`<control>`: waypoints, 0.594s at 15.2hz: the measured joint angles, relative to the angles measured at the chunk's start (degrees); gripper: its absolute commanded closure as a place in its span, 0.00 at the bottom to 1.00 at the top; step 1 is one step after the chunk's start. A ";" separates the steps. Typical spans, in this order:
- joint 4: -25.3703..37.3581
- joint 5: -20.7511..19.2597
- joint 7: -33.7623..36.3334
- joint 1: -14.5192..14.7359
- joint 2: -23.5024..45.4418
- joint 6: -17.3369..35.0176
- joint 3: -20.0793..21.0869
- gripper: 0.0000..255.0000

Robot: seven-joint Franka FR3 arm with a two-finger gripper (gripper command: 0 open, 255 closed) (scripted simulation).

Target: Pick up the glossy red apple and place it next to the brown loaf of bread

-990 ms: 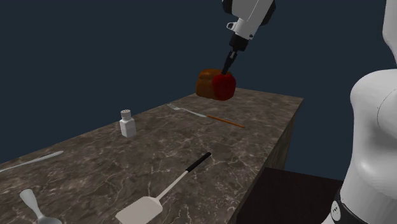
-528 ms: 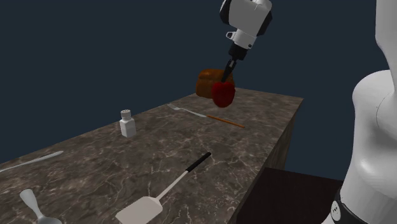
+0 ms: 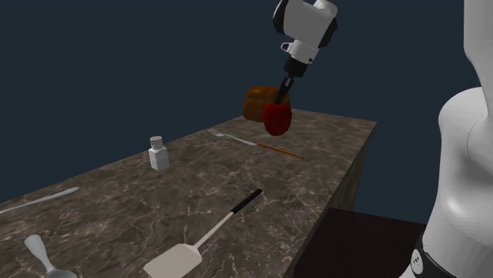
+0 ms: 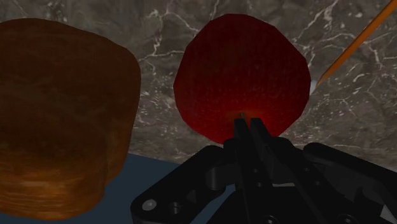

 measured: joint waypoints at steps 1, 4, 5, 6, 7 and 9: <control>0.00 0.01 0.00 0.00 0.00 0.00 0.00 0.00; 0.01 0.01 -0.01 -0.01 0.00 0.00 0.00 0.00; 0.01 0.01 -0.01 -0.01 0.00 0.00 0.00 0.00; 0.01 0.01 -0.01 -0.01 0.00 0.00 0.00 0.00; -0.06 -0.93 0.52 0.50 -0.82 -0.20 -0.61 0.00; 0.68 -4.64 2.80 2.08 -3.64 -1.64 -2.77 0.00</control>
